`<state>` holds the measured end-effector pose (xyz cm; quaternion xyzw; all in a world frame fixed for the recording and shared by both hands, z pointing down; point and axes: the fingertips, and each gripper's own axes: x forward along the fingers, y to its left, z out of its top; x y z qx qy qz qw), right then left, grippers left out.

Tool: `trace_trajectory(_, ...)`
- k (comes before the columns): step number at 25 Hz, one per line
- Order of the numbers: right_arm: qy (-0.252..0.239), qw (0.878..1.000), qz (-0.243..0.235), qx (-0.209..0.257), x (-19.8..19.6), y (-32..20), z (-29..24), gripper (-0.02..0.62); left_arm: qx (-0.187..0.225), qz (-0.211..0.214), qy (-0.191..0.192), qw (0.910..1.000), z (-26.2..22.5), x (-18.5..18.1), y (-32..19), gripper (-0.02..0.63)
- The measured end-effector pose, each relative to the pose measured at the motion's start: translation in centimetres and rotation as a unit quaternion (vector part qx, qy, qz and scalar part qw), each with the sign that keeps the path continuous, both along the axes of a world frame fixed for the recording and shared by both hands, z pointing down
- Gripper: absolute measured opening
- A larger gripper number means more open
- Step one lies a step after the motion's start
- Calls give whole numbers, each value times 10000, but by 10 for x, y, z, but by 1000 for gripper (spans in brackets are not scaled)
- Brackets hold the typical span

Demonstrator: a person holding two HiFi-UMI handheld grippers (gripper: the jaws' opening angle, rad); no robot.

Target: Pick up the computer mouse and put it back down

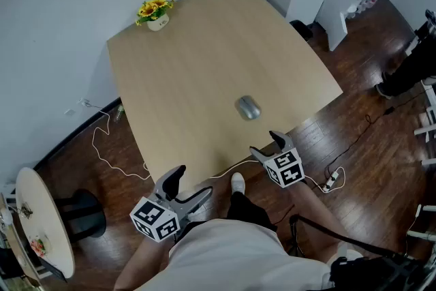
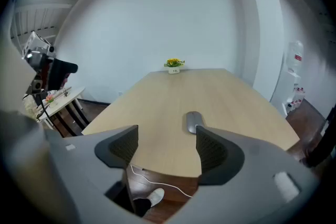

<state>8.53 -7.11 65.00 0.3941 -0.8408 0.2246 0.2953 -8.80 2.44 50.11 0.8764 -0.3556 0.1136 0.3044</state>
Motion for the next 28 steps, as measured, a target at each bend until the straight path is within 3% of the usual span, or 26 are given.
trace_trajectory(6, 187, 9997, -153, -76, 11, -105, 53, 350, -167, -369, -197, 9990, 20, 5, -51, 391)
trace_trajectory(13, 483, 9976, 103, -493, -1, -163, 125, 364, -393, -660, -321, 9965, 28, -9, -61, 391)
trace_trajectory(17, 465, 9957, 385, -703, -2, -175, 148, 368, -463, -686, -343, 9960, 29, -20, -56, 390)
trace_trajectory(19, 594, 9959, 440, -513, 2, -177, 151, 308, -480, -756, -360, 9953, 29, -26, -54, 390)
trace_trajectory(23, 676, 9963, 472, -250, 3, -176, 151, 300, -414, -844, -389, 9948, 27, -38, -52, 390)
trace_trajectory(28, 695, 9945, 632, -463, 7, -179, 146, 296, -297, -757, -347, 9961, 18, -42, -53, 390)
